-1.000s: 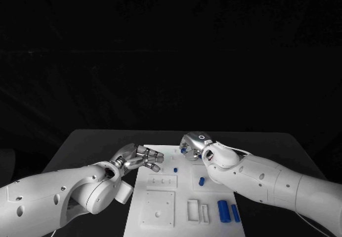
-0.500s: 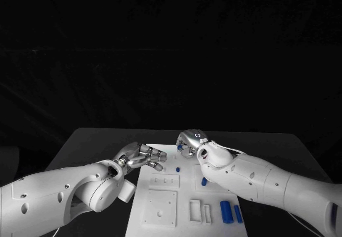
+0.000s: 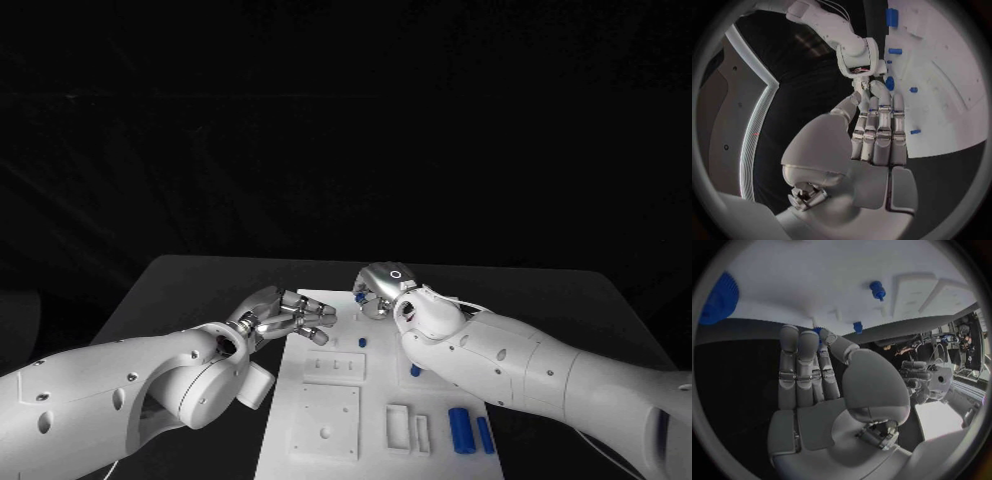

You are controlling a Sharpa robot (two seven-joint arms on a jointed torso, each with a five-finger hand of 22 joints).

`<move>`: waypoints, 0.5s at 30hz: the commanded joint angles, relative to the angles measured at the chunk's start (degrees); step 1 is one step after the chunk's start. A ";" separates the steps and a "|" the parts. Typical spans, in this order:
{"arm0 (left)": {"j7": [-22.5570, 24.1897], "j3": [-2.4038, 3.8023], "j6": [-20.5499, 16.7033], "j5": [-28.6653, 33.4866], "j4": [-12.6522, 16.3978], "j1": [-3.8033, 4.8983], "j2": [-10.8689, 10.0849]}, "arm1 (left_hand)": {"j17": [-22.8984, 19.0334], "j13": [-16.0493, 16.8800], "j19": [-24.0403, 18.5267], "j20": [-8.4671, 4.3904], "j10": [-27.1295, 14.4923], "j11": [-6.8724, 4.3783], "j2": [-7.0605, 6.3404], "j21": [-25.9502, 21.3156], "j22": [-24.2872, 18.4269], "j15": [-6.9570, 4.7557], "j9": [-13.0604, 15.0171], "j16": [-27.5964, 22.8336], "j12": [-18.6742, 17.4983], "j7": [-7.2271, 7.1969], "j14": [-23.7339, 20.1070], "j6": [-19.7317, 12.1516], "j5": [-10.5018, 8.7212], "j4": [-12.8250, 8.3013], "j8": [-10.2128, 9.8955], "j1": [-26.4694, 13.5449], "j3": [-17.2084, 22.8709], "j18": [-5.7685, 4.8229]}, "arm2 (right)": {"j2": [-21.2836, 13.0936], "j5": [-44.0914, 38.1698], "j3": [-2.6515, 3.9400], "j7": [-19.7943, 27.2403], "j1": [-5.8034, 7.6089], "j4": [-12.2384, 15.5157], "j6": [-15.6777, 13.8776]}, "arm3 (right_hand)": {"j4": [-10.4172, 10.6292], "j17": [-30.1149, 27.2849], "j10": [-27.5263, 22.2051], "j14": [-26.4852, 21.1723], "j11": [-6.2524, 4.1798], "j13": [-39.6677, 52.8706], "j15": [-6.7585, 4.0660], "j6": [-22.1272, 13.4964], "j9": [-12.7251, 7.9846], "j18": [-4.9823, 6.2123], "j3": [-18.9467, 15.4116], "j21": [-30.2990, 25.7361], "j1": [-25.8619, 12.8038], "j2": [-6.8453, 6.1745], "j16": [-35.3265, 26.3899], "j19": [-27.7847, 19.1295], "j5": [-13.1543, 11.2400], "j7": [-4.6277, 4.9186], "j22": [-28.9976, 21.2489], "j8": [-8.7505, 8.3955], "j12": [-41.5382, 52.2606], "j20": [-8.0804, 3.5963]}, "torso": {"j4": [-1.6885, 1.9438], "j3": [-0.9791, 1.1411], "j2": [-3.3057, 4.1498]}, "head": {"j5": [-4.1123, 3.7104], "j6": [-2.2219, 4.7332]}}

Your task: Assemble the parts on the task board

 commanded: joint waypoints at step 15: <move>0.17 0.07 0.78 -0.43 0.24 0.31 0.13 | -0.06 -0.02 0.34 0.11 -0.26 0.01 -0.22 -0.19 -0.06 0.19 -0.08 -0.20 -0.04 0.08 0.09 -0.51 -0.29 0.07 -0.10 -0.19 0.37 -0.21 | 0.21 -0.43 0.01 -0.10 -0.01 -0.94 2.05 | -0.25 -0.44 1.23 0.07 -1.02 0.07 -0.26 0.26 0.04 0.95 0.07 -4.83 0.27 0.02 -0.20 1.83 0.13 0.08 4.78 0.19 0.37 0.09 | -0.10 -0.06 0.12 | 0.09 0.06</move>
